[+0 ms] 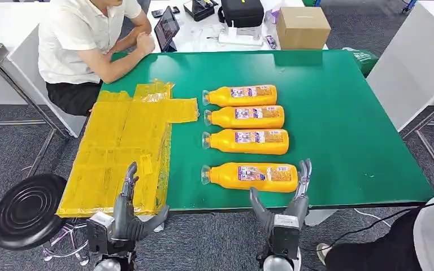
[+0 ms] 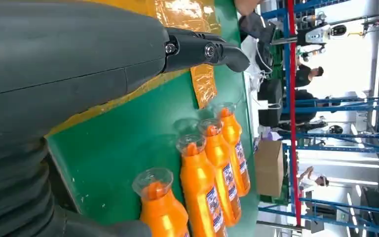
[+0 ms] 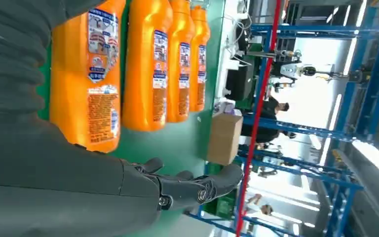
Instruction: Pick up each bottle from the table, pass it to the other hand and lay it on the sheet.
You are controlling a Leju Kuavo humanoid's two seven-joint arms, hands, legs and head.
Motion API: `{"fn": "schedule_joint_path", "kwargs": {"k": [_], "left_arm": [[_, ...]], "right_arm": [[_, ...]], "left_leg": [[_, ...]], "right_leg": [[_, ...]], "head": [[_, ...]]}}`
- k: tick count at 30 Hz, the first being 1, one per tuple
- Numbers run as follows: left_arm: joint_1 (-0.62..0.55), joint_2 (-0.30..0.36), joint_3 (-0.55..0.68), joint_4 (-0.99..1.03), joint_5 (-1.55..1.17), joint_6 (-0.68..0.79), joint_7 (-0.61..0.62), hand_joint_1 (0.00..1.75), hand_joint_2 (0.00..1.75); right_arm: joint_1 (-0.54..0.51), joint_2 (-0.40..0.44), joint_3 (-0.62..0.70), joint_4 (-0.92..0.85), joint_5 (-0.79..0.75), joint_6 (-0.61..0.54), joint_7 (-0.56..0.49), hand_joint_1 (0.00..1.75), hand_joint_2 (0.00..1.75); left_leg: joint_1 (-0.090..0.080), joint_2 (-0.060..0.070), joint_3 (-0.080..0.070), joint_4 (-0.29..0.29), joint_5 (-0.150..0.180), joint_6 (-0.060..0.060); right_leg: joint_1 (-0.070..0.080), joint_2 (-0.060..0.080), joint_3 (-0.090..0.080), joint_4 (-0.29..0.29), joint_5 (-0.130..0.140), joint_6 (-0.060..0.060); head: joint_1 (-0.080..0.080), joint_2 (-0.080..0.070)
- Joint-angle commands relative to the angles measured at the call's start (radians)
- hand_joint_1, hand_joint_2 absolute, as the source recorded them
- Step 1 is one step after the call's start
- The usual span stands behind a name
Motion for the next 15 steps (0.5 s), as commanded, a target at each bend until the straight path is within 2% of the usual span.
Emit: {"fn": "schedule_joint_path", "kwargs": {"k": [1,6,15], "left_arm": [[-0.024,0.025,-0.011,0.009,-0.003,0.021,-0.014,0.0,1.75],[-0.023,0.026,-0.01,0.008,-0.002,0.023,-0.016,0.0,1.75],[-0.031,0.025,-0.018,0.046,0.026,0.025,-0.043,0.0,1.75]], "right_arm": [[-0.049,-0.033,-0.048,0.065,0.047,0.0,0.001,0.0,1.75],[-0.051,-0.036,-0.044,0.071,0.051,0.0,0.001,0.0,1.75],[-0.093,-0.053,-0.093,0.24,0.204,0.0,0.001,0.0,1.75]], "left_leg": [[0.001,0.001,-0.001,0.0,0.001,0.0],[0.001,0.002,0.0,-0.001,0.001,0.0],[0.0,0.0,0.0,-0.001,0.001,0.0]], "right_leg": [[0.001,0.0,0.0,-0.001,0.001,-0.001],[0.001,0.001,0.0,-0.001,0.002,-0.001],[0.001,-0.001,0.001,-0.002,0.001,-0.001]], "head": [[0.0,0.0],[0.0,0.0],[0.0,0.0]]}}
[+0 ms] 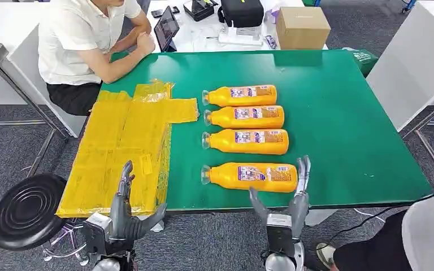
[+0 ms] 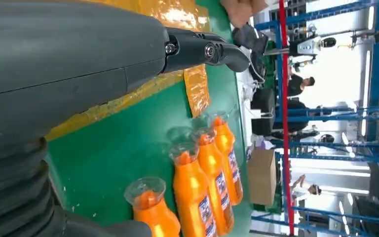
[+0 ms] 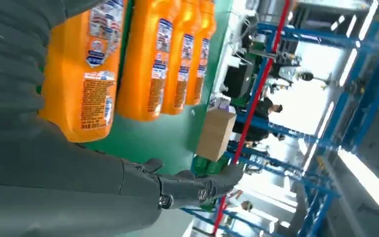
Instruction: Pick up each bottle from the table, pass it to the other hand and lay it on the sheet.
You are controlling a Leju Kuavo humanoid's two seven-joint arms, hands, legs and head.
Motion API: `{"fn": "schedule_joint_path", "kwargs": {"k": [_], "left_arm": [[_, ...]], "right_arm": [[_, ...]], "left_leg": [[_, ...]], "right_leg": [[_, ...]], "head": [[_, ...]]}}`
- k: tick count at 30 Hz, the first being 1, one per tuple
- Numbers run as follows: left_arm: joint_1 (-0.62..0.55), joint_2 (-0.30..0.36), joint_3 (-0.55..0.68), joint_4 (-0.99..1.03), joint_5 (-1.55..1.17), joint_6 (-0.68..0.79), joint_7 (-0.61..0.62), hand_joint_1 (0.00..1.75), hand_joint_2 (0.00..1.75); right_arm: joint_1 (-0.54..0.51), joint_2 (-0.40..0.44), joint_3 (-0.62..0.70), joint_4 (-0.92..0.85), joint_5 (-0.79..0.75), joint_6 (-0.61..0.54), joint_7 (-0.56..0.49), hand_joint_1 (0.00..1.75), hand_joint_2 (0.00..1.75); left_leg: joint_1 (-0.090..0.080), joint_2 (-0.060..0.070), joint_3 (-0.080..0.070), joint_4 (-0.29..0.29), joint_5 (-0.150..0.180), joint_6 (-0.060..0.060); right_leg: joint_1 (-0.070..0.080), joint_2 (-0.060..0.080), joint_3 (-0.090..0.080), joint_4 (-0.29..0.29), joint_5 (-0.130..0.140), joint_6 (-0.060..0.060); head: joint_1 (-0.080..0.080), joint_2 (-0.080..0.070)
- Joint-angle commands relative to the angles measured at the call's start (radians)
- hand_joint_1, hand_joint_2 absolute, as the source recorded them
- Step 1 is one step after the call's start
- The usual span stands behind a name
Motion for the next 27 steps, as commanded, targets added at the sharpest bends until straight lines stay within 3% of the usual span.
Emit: {"fn": "schedule_joint_path", "kwargs": {"k": [1,17,21,22,27], "left_arm": [[-0.034,0.024,-0.021,0.057,0.011,-0.004,-0.019,0.0,1.75],[-0.15,-0.01,-0.053,0.115,0.03,-0.017,-0.056,0.0,1.75],[-0.174,-0.016,-0.06,0.145,0.03,-0.017,-0.057,0.0,1.75],[-0.19,-0.021,-0.062,0.168,0.033,-0.018,-0.057,0.0,1.75],[-0.204,-0.029,-0.076,0.195,0.039,-0.021,-0.058,0.0,1.75]], "right_arm": [[-0.074,-0.033,-0.07,0.198,0.103,0.0,0.001,0.0,1.75],[-0.225,-0.104,-0.11,0.253,0.196,0.006,0.003,0.0,1.75],[-0.256,-0.13,-0.083,0.289,0.235,0.0,0.044,0.0,1.75],[-0.27,-0.135,-0.112,0.32,0.36,0.0,0.092,0.0,1.75],[-0.303,-0.172,-0.098,0.396,0.369,0.0,0.12,0.0,1.75]], "left_leg": [[0.001,0.001,0.001,-0.002,0.002,0.0],[0.0,0.0,-0.001,0.0,0.002,0.0],[0.001,0.001,-0.001,0.001,0.002,0.0],[0.001,0.001,0.0,0.0,0.002,0.0],[0.0,0.0,-0.001,0.0,0.003,0.001]], "right_leg": [[0.001,0.0,0.001,-0.002,0.002,-0.001],[0.0,-0.001,-0.001,0.0,0.001,-0.001],[0.001,0.0,-0.001,-0.001,0.002,-0.001],[0.001,0.0,0.0,-0.001,0.002,-0.001],[0.0,-0.001,0.0,-0.002,0.003,-0.001]], "head": [[0.0,0.0],[0.0,0.0],[0.0,0.0],[0.0,0.0],[0.0,0.0]]}}
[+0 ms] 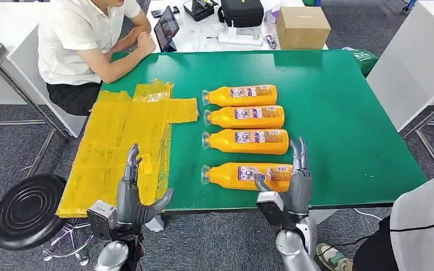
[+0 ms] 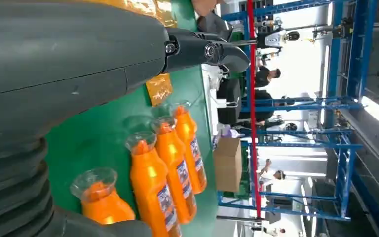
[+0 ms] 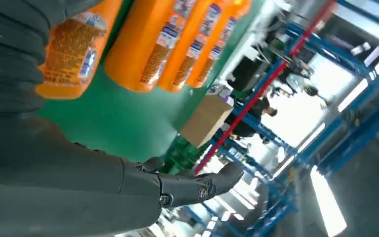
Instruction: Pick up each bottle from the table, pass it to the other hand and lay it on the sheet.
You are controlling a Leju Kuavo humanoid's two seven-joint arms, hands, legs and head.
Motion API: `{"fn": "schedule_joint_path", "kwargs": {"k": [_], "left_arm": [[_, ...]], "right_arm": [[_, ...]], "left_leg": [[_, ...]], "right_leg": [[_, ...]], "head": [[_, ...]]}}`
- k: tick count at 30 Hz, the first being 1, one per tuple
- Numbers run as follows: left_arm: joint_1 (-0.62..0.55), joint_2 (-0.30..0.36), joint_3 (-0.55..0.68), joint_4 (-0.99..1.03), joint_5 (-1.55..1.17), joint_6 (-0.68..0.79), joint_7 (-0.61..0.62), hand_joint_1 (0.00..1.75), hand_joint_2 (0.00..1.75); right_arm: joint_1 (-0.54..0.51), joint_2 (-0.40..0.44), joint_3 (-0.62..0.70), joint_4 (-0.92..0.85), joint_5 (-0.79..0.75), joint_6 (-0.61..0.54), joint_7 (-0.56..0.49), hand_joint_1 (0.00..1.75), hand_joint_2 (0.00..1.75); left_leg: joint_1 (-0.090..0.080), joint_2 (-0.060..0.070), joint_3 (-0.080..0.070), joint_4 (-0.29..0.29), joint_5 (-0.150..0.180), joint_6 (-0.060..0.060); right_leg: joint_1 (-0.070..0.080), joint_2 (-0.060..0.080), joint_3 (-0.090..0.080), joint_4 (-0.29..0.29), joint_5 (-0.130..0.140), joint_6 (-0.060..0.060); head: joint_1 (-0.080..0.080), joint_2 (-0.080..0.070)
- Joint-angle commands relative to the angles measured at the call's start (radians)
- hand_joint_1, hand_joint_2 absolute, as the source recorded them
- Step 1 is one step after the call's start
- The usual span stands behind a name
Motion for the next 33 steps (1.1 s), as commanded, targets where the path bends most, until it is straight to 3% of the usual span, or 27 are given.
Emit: {"fn": "schedule_joint_path", "kwargs": {"k": [1,15,19,23,31,33], "left_arm": [[-0.076,-0.004,-0.04,0.128,0.007,-0.004,-0.002,0.0,1.75],[-0.09,-0.022,-0.04,0.162,0.037,0.024,-0.005,0.0,1.75],[-0.108,-0.025,-0.053,0.185,0.044,0.021,-0.007,0.0,1.75],[-0.121,-0.031,-0.05,0.197,0.078,0.01,-0.025,0.0,1.75],[-0.131,-0.028,-0.05,0.194,0.082,0.008,-0.034,0.0,1.75],[-0.135,-0.028,-0.048,0.192,0.083,0.008,-0.037,0.0,1.75]], "right_arm": [[-0.104,-0.079,-0.004,0.196,0.06,0.0,0.053,0.0,1.75],[-0.12,-0.12,0.08,0.264,0.159,0.027,0.114,0.0,1.75],[-0.121,-0.132,0.142,0.277,0.123,0.04,0.061,0.0,1.75],[-0.124,-0.146,0.189,0.315,0.06,0.131,0.015,0.0,1.75],[-0.128,-0.169,0.208,0.32,0.062,0.145,0.003,0.0,1.75],[-0.136,-0.177,0.211,0.329,0.098,0.127,0.049,0.0,1.75]], "left_leg": [[0.0,0.0,-0.001,0.0,0.002,0.0],[0.0,0.001,-0.001,0.0,0.001,0.0],[0.001,0.001,-0.002,0.0,0.001,0.0],[0.001,0.001,-0.002,0.0,0.002,0.0],[0.001,0.001,-0.002,0.0,0.001,0.0],[0.001,0.001,-0.003,0.001,0.001,0.0]], "right_leg": [[0.0,-0.001,0.0,-0.001,0.002,-0.001],[0.0,0.0,-0.001,-0.001,0.001,-0.001],[0.001,0.0,-0.002,-0.001,0.002,-0.001],[0.001,0.0,-0.001,-0.002,0.002,-0.002],[0.001,0.0,-0.002,-0.001,0.002,-0.002],[0.001,0.0,-0.002,0.0,0.002,-0.001]], "head": [[0.0,0.0],[0.0,0.0],[0.0,0.0],[0.0,0.0],[0.0,0.0],[0.0,0.0]]}}
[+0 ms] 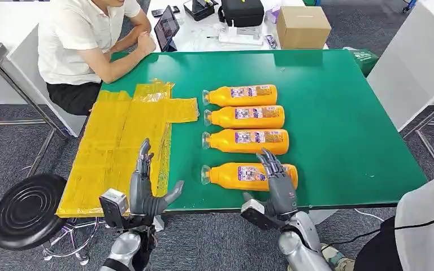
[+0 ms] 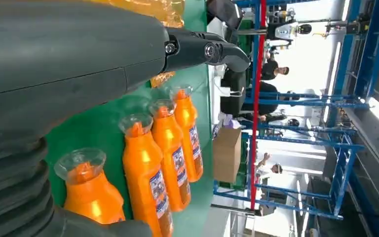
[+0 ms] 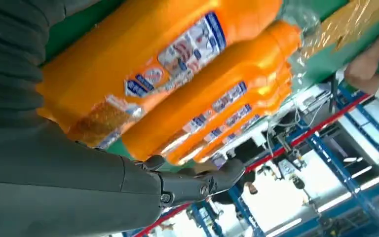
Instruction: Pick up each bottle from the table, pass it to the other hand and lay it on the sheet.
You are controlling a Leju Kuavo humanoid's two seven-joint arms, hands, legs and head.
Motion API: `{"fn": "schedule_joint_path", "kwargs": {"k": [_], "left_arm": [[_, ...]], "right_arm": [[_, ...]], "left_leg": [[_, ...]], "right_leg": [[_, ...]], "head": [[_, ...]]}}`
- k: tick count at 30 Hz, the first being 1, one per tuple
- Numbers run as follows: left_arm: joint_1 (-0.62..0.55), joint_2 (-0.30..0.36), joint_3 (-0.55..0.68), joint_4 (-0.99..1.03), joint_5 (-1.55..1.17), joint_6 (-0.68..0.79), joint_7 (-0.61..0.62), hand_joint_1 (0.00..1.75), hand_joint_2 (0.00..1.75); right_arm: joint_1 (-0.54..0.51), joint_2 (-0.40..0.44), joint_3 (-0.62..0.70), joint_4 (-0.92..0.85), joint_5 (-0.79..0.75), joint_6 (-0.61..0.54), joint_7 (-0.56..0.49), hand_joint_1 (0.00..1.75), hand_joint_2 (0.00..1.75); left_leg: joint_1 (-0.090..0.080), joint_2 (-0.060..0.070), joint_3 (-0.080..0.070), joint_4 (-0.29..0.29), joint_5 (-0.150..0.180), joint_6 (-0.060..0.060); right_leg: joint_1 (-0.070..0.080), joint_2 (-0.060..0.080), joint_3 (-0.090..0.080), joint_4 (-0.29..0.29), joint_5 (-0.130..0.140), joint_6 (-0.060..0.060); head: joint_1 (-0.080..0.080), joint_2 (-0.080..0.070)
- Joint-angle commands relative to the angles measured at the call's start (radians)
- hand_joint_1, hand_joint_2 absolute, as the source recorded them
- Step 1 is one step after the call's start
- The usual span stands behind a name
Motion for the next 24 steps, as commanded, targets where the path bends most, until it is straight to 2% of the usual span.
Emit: {"fn": "schedule_joint_path", "kwargs": {"k": [1,3,8,13,24], "left_arm": [[-0.054,0.011,-0.01,0.064,0.006,0.001,-0.017,0.0,1.75],[-0.047,0.011,0.018,0.047,0.021,0.013,-0.013,0.0,1.75],[-0.045,0.009,0.038,0.024,0.013,-0.001,0.004,0.0,1.75],[-0.034,0.007,0.038,0.024,0.003,0.002,0.005,0.0,1.75],[-0.032,0.007,0.038,0.026,0.003,0.001,0.005,0.0,1.75]], "right_arm": [[-0.061,-0.056,0.067,0.092,0.032,0.016,0.062,0.0,1.75],[-0.063,-0.066,0.068,0.068,0.085,0.019,0.151,0.0,1.75],[-0.053,-0.071,0.047,0.009,0.189,-0.015,0.275,0.0,1.75],[-0.049,-0.061,0.015,0.004,0.224,-0.053,0.321,0.0,1.75],[-0.063,-0.048,0.001,0.056,0.199,-0.033,0.307,0.0,1.75]], "left_leg": [[0.0,0.001,-0.001,0.0,0.001,0.0],[0.0,0.001,-0.001,0.0,0.001,0.0],[0.0,0.001,-0.002,0.001,0.001,0.0],[0.001,0.002,-0.002,0.001,0.001,-0.001],[0.0,0.003,-0.001,0.0,0.001,0.0]], "right_leg": [[0.0,0.0,-0.001,0.0,0.002,-0.001],[0.0,0.0,-0.001,0.0,0.001,-0.001],[0.0,0.001,-0.002,0.001,0.001,-0.001],[0.001,0.001,-0.003,0.0,0.002,-0.002],[0.0,0.002,-0.002,0.0,0.002,-0.001]], "head": [[0.0,0.0],[0.0,0.0],[0.0,0.0],[0.0,0.0],[0.0,0.0]]}}
